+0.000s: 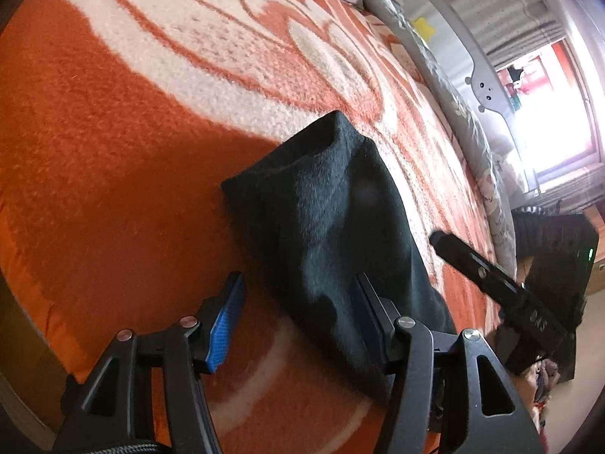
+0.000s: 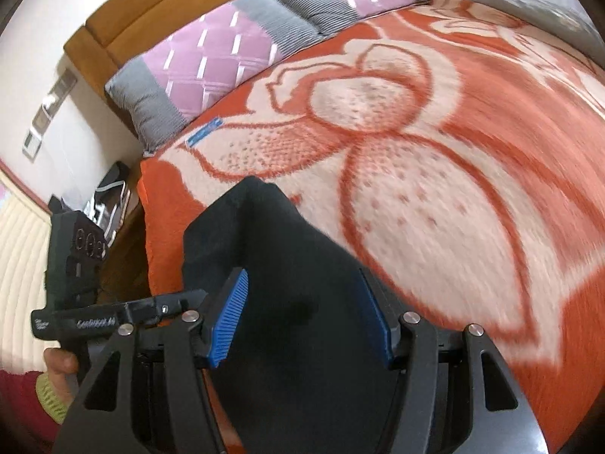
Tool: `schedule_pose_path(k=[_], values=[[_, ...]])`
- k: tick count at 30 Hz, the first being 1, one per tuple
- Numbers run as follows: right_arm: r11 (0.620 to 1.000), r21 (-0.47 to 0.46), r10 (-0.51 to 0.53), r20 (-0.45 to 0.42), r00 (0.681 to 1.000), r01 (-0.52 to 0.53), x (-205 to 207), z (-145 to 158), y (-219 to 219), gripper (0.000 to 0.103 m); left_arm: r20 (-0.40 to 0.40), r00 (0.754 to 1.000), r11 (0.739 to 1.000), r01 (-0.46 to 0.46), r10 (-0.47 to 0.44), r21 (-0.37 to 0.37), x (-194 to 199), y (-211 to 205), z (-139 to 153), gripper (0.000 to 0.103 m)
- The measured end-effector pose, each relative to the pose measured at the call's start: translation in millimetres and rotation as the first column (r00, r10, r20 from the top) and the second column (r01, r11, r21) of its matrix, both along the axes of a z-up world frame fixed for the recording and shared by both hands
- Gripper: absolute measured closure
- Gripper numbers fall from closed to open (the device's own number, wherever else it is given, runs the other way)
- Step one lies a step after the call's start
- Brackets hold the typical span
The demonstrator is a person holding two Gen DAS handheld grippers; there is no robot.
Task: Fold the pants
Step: 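Grasp the folded pants end with the left gripper near the right gripper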
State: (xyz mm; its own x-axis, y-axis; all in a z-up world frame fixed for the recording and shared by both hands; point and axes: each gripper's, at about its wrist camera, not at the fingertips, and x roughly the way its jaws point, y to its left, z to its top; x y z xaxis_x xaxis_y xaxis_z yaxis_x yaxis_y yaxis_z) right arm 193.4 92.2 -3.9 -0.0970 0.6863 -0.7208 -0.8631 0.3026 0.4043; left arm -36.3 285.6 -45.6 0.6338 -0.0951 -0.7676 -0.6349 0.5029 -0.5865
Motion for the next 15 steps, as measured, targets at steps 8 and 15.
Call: schedule_pose_path(k=[8,15], values=[[0.987,-0.056,0.154,0.009,0.988,-0.154,2,-15,64,0.043,0.037,0.999,1.0,-0.022,0.022,-0.006,5,11,-10,0.046],[0.97,-0.092,0.218,-0.071,0.973,-0.224,8,-37,89,0.065,0.018,1.0,0.998,-0.019,0.018,0.067,13,11,-12,0.068]])
